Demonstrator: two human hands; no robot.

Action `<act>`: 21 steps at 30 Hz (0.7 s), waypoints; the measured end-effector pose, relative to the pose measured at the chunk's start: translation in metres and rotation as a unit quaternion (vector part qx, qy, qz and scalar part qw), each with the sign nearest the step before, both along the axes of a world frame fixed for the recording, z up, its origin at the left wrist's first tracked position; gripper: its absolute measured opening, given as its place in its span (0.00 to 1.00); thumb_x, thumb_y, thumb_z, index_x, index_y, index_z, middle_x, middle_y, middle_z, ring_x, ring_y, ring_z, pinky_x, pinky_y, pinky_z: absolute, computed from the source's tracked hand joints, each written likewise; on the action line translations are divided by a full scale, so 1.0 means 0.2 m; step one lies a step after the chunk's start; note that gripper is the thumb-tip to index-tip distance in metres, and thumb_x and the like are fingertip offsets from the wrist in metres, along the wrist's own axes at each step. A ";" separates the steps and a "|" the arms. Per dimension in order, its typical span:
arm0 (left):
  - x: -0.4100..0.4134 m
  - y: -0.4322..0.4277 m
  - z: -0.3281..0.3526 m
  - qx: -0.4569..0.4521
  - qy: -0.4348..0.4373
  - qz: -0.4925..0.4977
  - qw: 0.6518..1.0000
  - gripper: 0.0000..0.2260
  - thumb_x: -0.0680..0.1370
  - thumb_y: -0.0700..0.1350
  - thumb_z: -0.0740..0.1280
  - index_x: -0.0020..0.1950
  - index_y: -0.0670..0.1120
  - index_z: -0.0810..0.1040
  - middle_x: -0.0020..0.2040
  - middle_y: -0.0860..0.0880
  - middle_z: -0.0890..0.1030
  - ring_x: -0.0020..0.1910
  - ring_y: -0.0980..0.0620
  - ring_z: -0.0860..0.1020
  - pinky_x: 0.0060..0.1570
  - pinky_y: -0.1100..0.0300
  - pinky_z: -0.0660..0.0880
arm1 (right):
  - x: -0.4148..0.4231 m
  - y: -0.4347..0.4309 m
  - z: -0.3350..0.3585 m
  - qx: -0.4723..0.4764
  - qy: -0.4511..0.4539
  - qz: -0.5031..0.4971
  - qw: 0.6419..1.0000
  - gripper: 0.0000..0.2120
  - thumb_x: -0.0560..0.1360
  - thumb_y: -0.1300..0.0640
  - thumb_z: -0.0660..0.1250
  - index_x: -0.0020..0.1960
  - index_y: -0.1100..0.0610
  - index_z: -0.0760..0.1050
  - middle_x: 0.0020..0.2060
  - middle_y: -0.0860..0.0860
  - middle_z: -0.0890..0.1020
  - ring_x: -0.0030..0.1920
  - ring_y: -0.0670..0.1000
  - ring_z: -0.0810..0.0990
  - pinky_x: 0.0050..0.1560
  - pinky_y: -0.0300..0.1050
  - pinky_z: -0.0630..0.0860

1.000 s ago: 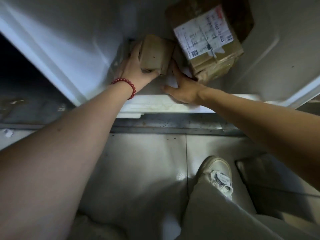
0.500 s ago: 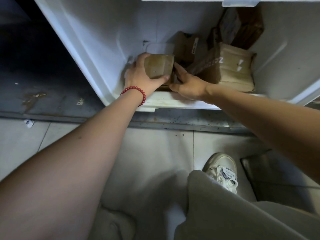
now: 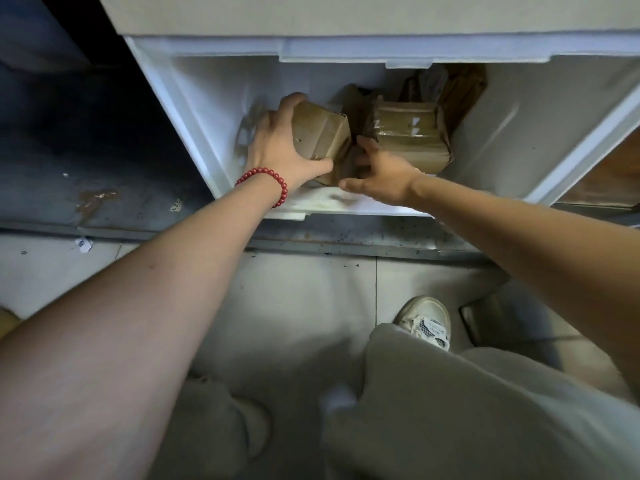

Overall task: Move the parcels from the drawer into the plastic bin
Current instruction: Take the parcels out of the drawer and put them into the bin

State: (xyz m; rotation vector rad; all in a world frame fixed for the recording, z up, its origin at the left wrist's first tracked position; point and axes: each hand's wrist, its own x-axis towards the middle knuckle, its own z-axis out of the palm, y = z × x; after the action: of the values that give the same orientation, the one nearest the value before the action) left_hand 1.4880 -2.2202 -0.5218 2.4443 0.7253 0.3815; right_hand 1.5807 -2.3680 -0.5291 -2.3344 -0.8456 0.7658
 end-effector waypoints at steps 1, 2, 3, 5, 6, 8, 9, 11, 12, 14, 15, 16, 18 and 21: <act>-0.03 -0.02 0.05 -0.003 -0.003 0.001 1.000 0.38 0.65 0.54 0.74 0.71 0.59 0.61 0.68 0.45 0.67 0.65 0.42 0.68 0.53 0.59 0.61 | -0.03 -0.03 0.04 -0.003 -0.004 -0.006 1.000 0.42 0.76 0.50 0.69 0.79 0.56 0.47 0.73 0.56 0.68 0.70 0.56 0.70 0.70 0.45 0.65; -0.07 -0.04 0.10 -0.012 -0.010 0.003 1.000 0.38 0.65 0.54 0.75 0.71 0.59 0.61 0.68 0.45 0.67 0.65 0.42 0.68 0.53 0.59 0.62 | -0.06 -0.07 0.07 -0.004 -0.011 -0.015 1.000 0.40 0.76 0.49 0.69 0.79 0.57 0.49 0.72 0.56 0.69 0.70 0.57 0.70 0.70 0.47 0.66; -0.11 -0.06 0.15 -0.022 -0.017 0.006 1.000 0.38 0.65 0.53 0.75 0.72 0.58 0.61 0.68 0.45 0.66 0.65 0.42 0.67 0.53 0.59 0.62 | -0.10 -0.11 0.11 -0.003 -0.016 -0.026 1.000 0.39 0.76 0.48 0.69 0.78 0.57 0.52 0.72 0.57 0.69 0.70 0.57 0.70 0.69 0.47 0.66; -0.21 -0.13 0.24 -0.037 -0.027 0.004 0.999 0.39 0.65 0.52 0.75 0.72 0.57 0.61 0.67 0.45 0.66 0.64 0.44 0.68 0.54 0.60 0.63 | -0.21 -0.20 0.16 0.001 -0.013 -0.047 0.999 0.38 0.77 0.47 0.68 0.78 0.58 0.53 0.72 0.57 0.68 0.71 0.57 0.69 0.67 0.42 0.65; -0.26 -0.17 0.28 -0.039 -0.030 -0.003 0.999 0.38 0.64 0.52 0.75 0.71 0.56 0.62 0.65 0.46 0.67 0.63 0.45 0.68 0.55 0.61 0.64 | -0.27 -0.25 0.17 0.010 -0.009 -0.053 0.999 0.38 0.77 0.47 0.68 0.78 0.58 0.52 0.73 0.57 0.68 0.71 0.56 0.68 0.64 0.38 0.64; -0.39 -0.25 0.35 -0.040 -0.025 -0.021 0.999 0.37 0.64 0.52 0.75 0.70 0.56 0.62 0.62 0.47 0.69 0.60 0.47 0.69 0.55 0.61 0.66 | -0.39 -0.33 0.22 0.036 -0.002 -0.061 0.997 0.37 0.77 0.47 0.68 0.77 0.58 0.54 0.73 0.55 0.68 0.71 0.54 0.68 0.61 0.35 0.63; -0.44 -0.29 0.38 -0.042 -0.022 -0.029 0.998 0.37 0.64 0.53 0.75 0.70 0.56 0.62 0.63 0.47 0.69 0.59 0.48 0.69 0.56 0.61 0.66 | -0.44 -0.37 0.25 0.054 0.006 -0.072 0.996 0.37 0.76 0.47 0.68 0.77 0.58 0.55 0.72 0.55 0.68 0.71 0.54 0.68 0.63 0.38 0.64; -0.55 -0.37 0.43 -0.046 -0.016 -0.042 0.998 0.37 0.64 0.54 0.75 0.70 0.55 0.62 0.64 0.48 0.69 0.60 0.50 0.69 0.58 0.61 0.66 | -0.54 -0.44 0.31 0.090 0.043 -0.107 0.989 0.37 0.76 0.45 0.68 0.77 0.57 0.55 0.72 0.55 0.68 0.70 0.54 0.69 0.68 0.46 0.68; -0.59 -0.42 0.45 -0.049 -0.016 -0.048 0.997 0.37 0.64 0.55 0.75 0.69 0.55 0.62 0.64 0.48 0.69 0.60 0.50 0.69 0.58 0.61 0.67 | -0.59 -0.48 0.34 0.104 0.063 -0.123 0.985 0.38 0.76 0.44 0.68 0.77 0.56 0.54 0.72 0.55 0.68 0.70 0.54 0.69 0.68 0.50 0.69; -0.66 -0.50 0.51 -0.059 -0.023 -0.065 0.996 0.36 0.64 0.55 0.75 0.68 0.55 0.63 0.63 0.52 0.69 0.60 0.52 0.69 0.57 0.60 0.67 | -0.67 -0.56 0.40 0.125 0.096 -0.149 0.976 0.40 0.76 0.44 0.68 0.78 0.56 0.52 0.72 0.56 0.67 0.69 0.55 0.70 0.68 0.54 0.70; -0.69 -0.54 0.54 -0.070 -0.029 -0.071 0.995 0.36 0.64 0.55 0.75 0.68 0.55 0.64 0.61 0.53 0.69 0.60 0.53 0.69 0.57 0.60 0.68 | -0.71 -0.61 0.44 0.132 0.110 -0.164 0.971 0.40 0.76 0.44 0.68 0.78 0.56 0.51 0.72 0.56 0.68 0.68 0.55 0.71 0.68 0.54 0.70; -0.73 -0.58 0.58 -0.088 -0.035 -0.075 0.993 0.35 0.65 0.56 0.75 0.67 0.56 0.64 0.60 0.55 0.70 0.60 0.53 0.70 0.56 0.60 0.70 | -0.75 -0.66 0.49 0.141 0.121 -0.186 0.965 0.39 0.76 0.44 0.67 0.78 0.56 0.52 0.69 0.55 0.70 0.66 0.54 0.73 0.67 0.54 0.71; -0.79 -0.65 0.66 -0.150 -0.031 -0.076 0.985 0.32 0.65 0.56 0.74 0.65 0.60 0.64 0.58 0.57 0.72 0.57 0.55 0.73 0.51 0.62 0.74 | -0.85 -0.77 0.57 0.180 0.163 -0.244 0.939 0.34 0.76 0.43 0.67 0.76 0.56 0.58 0.64 0.53 0.73 0.62 0.53 0.75 0.63 0.53 0.74; -0.88 -0.73 0.73 -0.336 0.001 -0.065 0.940 0.30 0.63 0.53 0.72 0.63 0.63 0.65 0.55 0.52 0.76 0.51 0.53 0.80 0.41 0.54 0.81 | -1.05 -0.93 0.60 0.260 0.269 -0.333 0.865 0.24 0.79 0.41 0.61 0.69 0.53 0.68 0.64 0.51 0.76 0.61 0.52 0.77 0.59 0.53 0.76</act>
State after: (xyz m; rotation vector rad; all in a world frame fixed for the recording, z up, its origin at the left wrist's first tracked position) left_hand 1.3117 -2.3664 -0.3756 1.8264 0.5680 0.0558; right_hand 1.3705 -2.5549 -0.4095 -1.6159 0.0352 0.7019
